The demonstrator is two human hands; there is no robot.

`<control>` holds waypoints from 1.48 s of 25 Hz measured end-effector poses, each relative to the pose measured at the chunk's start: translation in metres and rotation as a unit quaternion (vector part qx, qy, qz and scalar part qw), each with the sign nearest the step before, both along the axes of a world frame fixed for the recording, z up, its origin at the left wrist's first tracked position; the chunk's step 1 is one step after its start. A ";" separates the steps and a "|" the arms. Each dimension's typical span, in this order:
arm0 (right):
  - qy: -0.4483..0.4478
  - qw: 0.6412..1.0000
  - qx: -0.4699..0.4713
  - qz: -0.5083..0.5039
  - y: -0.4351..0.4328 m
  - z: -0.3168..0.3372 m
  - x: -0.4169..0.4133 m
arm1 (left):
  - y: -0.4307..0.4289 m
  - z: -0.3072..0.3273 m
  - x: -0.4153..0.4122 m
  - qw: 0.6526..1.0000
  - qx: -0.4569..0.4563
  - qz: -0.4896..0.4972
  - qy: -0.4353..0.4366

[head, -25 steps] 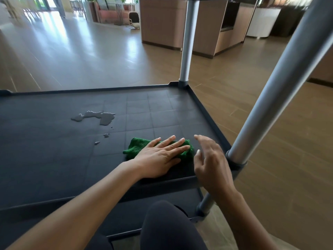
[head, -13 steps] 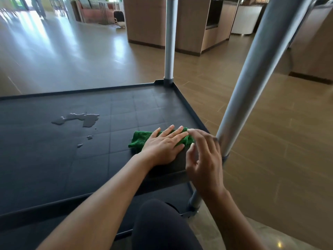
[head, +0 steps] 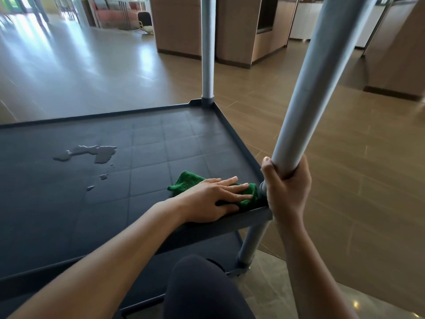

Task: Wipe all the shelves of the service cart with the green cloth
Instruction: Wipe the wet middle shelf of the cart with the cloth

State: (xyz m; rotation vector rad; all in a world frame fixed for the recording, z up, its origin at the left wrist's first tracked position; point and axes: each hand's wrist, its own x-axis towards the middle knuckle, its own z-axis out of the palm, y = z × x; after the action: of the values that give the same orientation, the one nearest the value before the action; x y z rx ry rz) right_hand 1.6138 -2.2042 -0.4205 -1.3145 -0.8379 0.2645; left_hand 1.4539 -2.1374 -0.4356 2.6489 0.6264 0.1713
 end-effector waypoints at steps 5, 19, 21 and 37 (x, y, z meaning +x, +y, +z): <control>-0.043 0.998 -0.007 -0.050 0.006 -0.003 -0.001 | 0.032 -0.012 0.020 0.993 0.093 0.052 0.056; -0.053 0.994 0.034 -0.089 0.010 -0.012 -0.005 | 0.060 -0.001 0.037 0.982 0.056 0.135 0.120; -0.052 0.995 0.033 -0.084 0.008 -0.011 -0.006 | 0.035 0.004 0.016 0.990 0.032 0.033 0.135; -0.045 0.995 0.021 -0.082 0.005 -0.011 -0.009 | 0.102 -0.006 0.050 0.959 0.060 0.247 0.124</control>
State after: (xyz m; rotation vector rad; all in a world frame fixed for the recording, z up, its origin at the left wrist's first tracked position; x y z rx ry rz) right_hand 1.6045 -2.1987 -0.4316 -1.3560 -0.8010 0.0588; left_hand 1.5044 -2.0349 -0.4415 2.5951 1.3972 0.0155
